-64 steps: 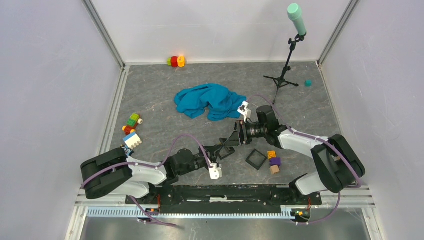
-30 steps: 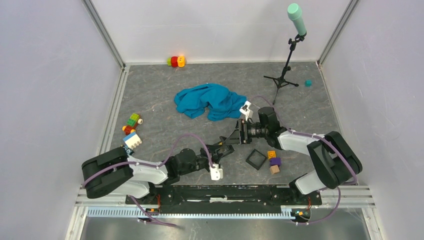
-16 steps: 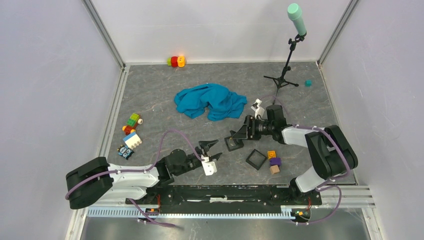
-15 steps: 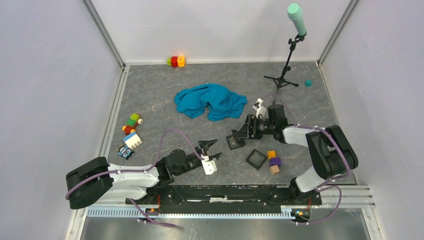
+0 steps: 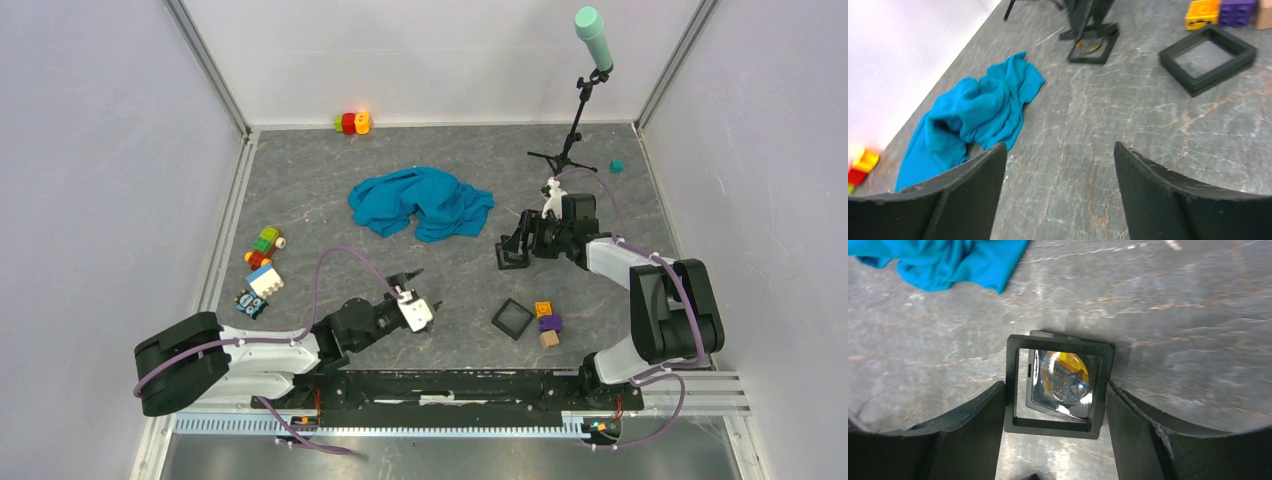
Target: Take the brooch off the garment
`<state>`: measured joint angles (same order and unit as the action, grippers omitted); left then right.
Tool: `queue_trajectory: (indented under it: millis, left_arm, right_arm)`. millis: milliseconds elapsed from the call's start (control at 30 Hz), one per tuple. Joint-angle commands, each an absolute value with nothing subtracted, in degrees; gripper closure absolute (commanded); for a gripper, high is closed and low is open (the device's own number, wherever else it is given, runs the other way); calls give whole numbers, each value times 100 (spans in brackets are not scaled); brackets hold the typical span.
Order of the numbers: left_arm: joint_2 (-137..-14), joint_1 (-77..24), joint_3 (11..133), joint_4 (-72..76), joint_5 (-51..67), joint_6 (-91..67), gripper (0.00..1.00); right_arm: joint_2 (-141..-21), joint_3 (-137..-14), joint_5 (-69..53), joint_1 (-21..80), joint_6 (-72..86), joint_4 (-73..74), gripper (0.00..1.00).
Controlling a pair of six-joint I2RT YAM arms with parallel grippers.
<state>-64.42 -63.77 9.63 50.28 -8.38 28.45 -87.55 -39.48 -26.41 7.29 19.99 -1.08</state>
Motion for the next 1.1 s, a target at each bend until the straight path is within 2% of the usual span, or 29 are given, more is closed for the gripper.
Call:
queue_trajectory:
  millis: [0, 100, 400, 533, 600, 767, 967, 1067]
  left_arm:
    - [-6442, -6374, 1277, 5022, -2131, 1780, 12]
    - [-6346, -6344, 1478, 4625, -2612, 1397, 5]
    - [-6288, -6271, 1556, 4378, -2518, 1189, 3]
    - [-6252, -6240, 1564, 4304, -2551, 1106, 2]
    - [-6230, -6176, 1652, 4147, -2748, 773, 0]
    - [-5986, -5491, 1913, 3265, -2279, -301, 0]
    - [-5844, -4115, 2127, 2614, -1161, -1738, 0]
    - [-5879, -3771, 2459, 2172, -1092, -2304, 1]
  right_arm:
    - [-8556, -4199, -1454, 673, 1524, 535, 35]
    - [-8466, -4217, -992, 674, 1446, 646, 32]
    - [-8332, -4287, -37, 675, 1308, 930, 24]
    - [-8284, -4388, 277, 674, 1282, 1056, 16]
    - [-8214, -4461, 426, 677, 1308, 1126, 2]
    - [-7813, -4643, 426, 685, 1317, 1149, 2]
    - [-7552, -4738, 23, 1143, 985, 661, 2]
    - [-7781, -4839, -589, 1423, 936, 280, 9]
